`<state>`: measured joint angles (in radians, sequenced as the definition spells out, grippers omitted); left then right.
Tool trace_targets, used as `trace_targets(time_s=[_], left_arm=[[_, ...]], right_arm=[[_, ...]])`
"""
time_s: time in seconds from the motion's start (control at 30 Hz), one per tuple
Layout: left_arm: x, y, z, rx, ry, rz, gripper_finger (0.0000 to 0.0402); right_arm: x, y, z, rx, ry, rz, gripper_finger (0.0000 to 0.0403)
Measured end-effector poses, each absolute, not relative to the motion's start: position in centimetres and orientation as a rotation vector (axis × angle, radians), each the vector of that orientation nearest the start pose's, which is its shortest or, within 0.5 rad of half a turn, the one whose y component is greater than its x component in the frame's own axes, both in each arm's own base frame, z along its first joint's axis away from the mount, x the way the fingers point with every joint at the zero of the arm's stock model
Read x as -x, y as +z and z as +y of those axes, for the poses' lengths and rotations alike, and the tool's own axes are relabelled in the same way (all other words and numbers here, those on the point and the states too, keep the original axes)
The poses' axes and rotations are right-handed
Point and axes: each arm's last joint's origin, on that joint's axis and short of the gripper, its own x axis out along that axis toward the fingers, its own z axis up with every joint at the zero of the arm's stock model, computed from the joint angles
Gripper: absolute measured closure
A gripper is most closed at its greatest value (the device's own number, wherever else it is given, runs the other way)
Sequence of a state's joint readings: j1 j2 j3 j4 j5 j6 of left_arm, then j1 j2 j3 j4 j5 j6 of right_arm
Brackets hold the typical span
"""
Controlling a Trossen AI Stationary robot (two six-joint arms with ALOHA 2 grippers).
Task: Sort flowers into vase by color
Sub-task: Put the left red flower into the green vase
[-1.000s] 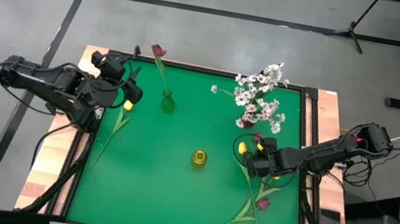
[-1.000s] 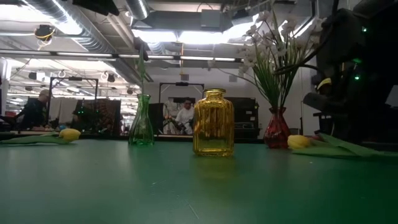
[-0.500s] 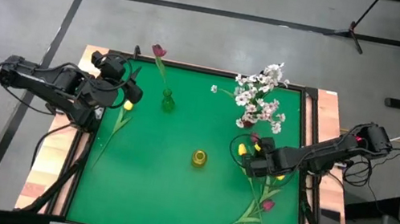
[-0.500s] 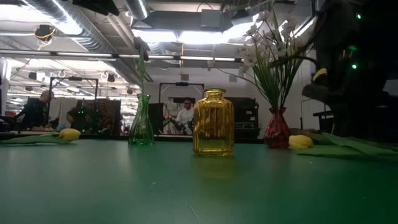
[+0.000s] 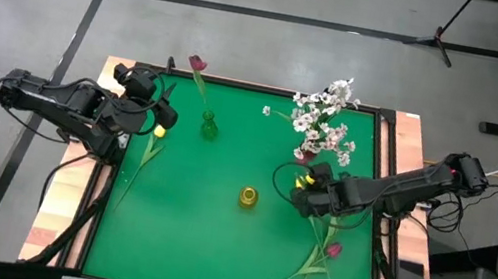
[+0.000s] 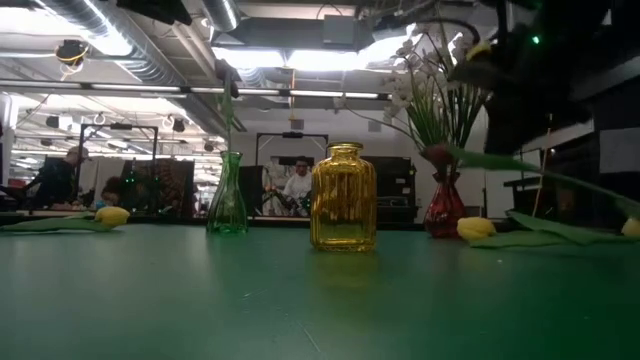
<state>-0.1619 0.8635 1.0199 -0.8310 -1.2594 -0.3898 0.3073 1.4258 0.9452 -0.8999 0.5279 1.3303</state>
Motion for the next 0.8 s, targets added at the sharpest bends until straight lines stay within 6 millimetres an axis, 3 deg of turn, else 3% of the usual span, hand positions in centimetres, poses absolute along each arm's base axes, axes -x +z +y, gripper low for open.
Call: trace_targets(time_s=[0.37,0.63,0.8], left_arm=[[-14.4,35.4,0.5,-0.125,1.126,0.323,0.0188],[-14.4,35.4,0.4,-0.125,1.126,0.324,0.0188],[-14.3,35.4,0.4,-0.125,1.126,0.324,0.0188]], right_arm=[[-25.6,24.4,6.5,-0.413,-0.734,0.849,0.0402],[-27.7,27.1,5.8,-0.354,-0.647,0.713,0.0402],[-29.7,28.6,5.1,-0.324,-0.504,0.571,0.0402]])
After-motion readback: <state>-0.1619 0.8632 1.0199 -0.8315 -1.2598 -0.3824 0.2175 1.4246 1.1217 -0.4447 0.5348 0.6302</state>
